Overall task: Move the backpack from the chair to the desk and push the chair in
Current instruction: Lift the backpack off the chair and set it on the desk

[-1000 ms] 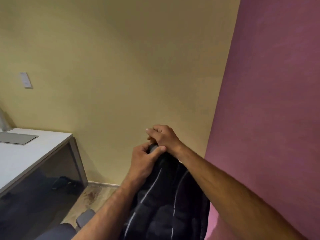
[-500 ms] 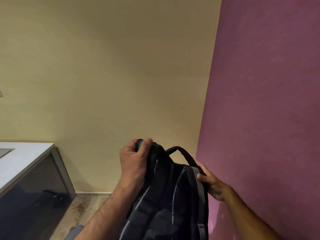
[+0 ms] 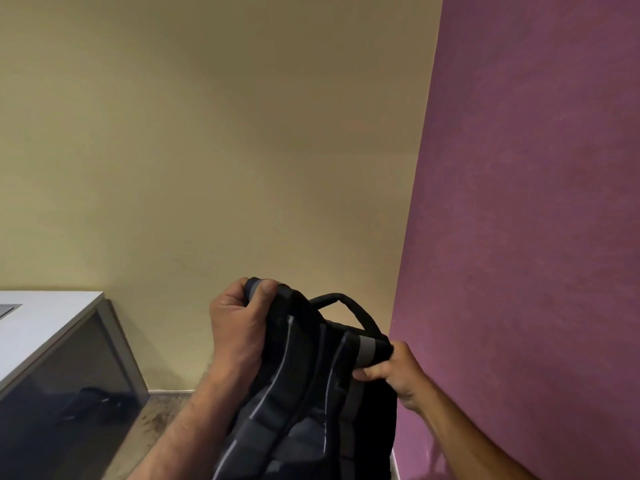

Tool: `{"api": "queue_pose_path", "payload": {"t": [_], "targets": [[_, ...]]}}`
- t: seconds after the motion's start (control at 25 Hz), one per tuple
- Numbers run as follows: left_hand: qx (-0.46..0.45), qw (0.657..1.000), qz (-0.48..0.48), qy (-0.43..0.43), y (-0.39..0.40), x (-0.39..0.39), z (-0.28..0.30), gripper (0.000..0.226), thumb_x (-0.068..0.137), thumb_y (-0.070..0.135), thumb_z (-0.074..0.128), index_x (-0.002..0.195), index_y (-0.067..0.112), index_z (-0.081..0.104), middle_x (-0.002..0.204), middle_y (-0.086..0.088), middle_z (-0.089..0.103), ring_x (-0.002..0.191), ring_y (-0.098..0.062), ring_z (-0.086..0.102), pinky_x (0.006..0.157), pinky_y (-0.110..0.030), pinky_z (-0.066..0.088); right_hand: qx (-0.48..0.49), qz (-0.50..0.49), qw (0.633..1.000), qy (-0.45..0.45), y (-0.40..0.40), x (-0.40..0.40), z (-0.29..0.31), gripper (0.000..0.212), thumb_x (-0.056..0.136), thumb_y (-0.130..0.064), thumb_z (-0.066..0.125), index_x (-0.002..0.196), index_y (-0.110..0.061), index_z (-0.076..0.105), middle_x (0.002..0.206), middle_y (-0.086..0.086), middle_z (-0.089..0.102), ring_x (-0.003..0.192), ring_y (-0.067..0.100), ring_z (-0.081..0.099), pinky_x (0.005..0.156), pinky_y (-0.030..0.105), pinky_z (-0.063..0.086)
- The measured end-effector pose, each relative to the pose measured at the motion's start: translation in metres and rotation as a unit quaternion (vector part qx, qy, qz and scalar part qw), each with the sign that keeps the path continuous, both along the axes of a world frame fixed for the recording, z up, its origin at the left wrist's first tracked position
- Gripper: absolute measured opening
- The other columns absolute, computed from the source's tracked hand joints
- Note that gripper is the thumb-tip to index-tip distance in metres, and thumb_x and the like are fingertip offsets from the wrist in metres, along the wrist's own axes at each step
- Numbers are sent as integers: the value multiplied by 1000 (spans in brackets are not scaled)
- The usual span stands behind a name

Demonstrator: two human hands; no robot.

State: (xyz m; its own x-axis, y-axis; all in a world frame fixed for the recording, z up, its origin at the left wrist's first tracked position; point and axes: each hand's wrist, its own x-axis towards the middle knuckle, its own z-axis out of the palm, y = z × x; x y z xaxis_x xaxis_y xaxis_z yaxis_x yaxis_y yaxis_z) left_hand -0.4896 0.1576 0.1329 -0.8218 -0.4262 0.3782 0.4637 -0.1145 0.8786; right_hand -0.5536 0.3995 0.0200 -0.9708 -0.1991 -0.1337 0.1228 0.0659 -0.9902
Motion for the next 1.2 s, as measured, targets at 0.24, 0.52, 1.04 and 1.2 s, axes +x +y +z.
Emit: {"api": "queue_pose_path", "payload": {"t": [0.24,0.52,1.04,1.2], "targets": [[-43,994,-55,-82,-74,6,-16,70,66,63,78,73,-6,62,61,-10,58,52,-16,51,44,-21,42,-36,-81,992,94,-60,-14,28,52,47,23,89,88,-7,77,85,12,82,83,34,79,79,48,64],[-158,965,-57,-199,-119,-49,-68,80,52,66,84,117,24,64,115,5,67,99,-17,64,78,-26,54,-14,-92,980,177,-75,-47,61,51,45,16,95,80,-18,79,83,5,83,79,27,80,80,49,65],[-43,986,12,-159,-130,-197,-100,69,41,34,102,105,24,76,107,-4,80,99,-24,76,72,-29,62,-58,46,973,217,-109,-218,74,51,43,17,93,80,-16,80,80,9,82,73,24,77,73,49,66],[-5,973,148,-175,-145,-209,-106,69,39,31,100,102,21,75,99,-2,81,90,-21,77,65,-29,62,-51,124,965,223,-147,-271,75,47,44,16,95,77,-12,76,75,8,80,69,19,73,69,45,63]]}}
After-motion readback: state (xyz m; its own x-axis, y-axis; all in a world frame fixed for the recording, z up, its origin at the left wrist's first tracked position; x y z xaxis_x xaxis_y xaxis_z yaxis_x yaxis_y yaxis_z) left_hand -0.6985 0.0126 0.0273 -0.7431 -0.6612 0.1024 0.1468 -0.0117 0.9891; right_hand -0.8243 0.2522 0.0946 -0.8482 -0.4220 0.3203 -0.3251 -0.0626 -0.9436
